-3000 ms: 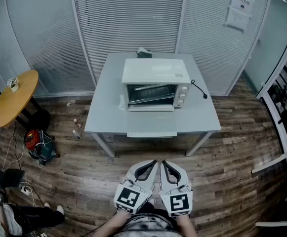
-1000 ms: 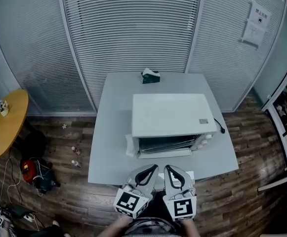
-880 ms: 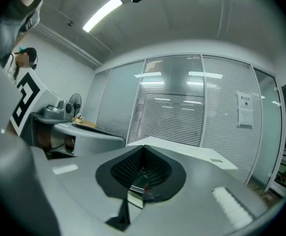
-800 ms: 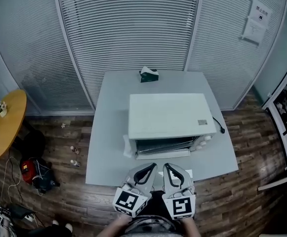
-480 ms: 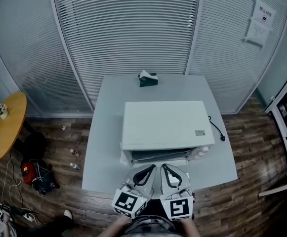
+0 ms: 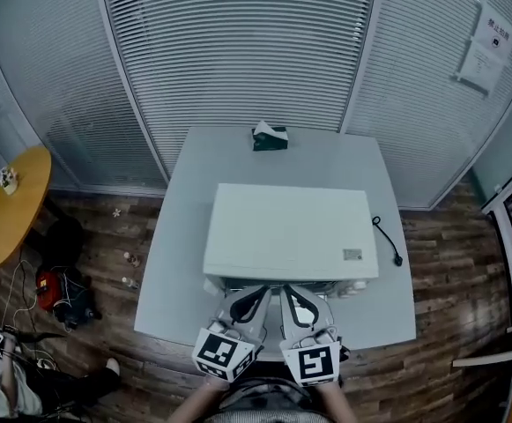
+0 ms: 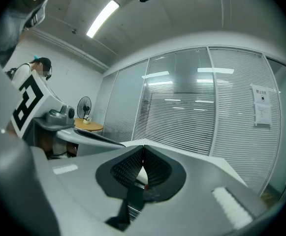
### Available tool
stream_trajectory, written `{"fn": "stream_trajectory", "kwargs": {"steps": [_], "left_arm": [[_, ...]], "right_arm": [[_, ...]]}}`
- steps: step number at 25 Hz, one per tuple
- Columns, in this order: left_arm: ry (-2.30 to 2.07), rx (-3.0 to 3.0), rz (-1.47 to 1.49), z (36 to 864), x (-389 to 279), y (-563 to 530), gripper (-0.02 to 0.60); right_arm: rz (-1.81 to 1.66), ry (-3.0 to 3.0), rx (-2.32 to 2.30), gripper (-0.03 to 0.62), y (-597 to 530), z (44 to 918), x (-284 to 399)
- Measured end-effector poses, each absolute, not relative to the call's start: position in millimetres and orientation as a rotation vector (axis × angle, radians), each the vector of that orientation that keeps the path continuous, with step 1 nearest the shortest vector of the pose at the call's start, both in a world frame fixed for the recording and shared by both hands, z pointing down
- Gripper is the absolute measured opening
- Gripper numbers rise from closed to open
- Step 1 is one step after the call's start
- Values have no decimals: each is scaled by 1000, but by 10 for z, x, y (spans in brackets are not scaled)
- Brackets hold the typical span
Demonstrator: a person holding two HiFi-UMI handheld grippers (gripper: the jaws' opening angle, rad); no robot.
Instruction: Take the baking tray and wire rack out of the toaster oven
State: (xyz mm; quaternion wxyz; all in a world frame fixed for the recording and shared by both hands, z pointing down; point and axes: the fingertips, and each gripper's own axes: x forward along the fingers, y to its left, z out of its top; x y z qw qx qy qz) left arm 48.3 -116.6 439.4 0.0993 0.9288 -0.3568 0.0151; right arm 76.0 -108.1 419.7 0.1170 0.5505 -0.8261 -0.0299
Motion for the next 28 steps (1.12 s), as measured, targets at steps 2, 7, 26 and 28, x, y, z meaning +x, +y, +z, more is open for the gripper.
{"fn": "stream_trajectory", "kwargs": {"steps": [2,7,26,28], "left_arm": [[-1086,2744,82,4467,503,-1180,3],[-1116,2692,111,4712,515,-1170,3],[-1116,2410,323,5900,311,-1275,3],[-1095,2360,313,6013,290,-1280,3]], "right_arm": [[-71,-2419,1597,3,-1094,4273,810],[8,-2422,1575,3,-1077,4584,952],[389,-2282,1541,5,-1154,5717,1236],[434,-2265,1530,5,-1160,5822,1229]]}}
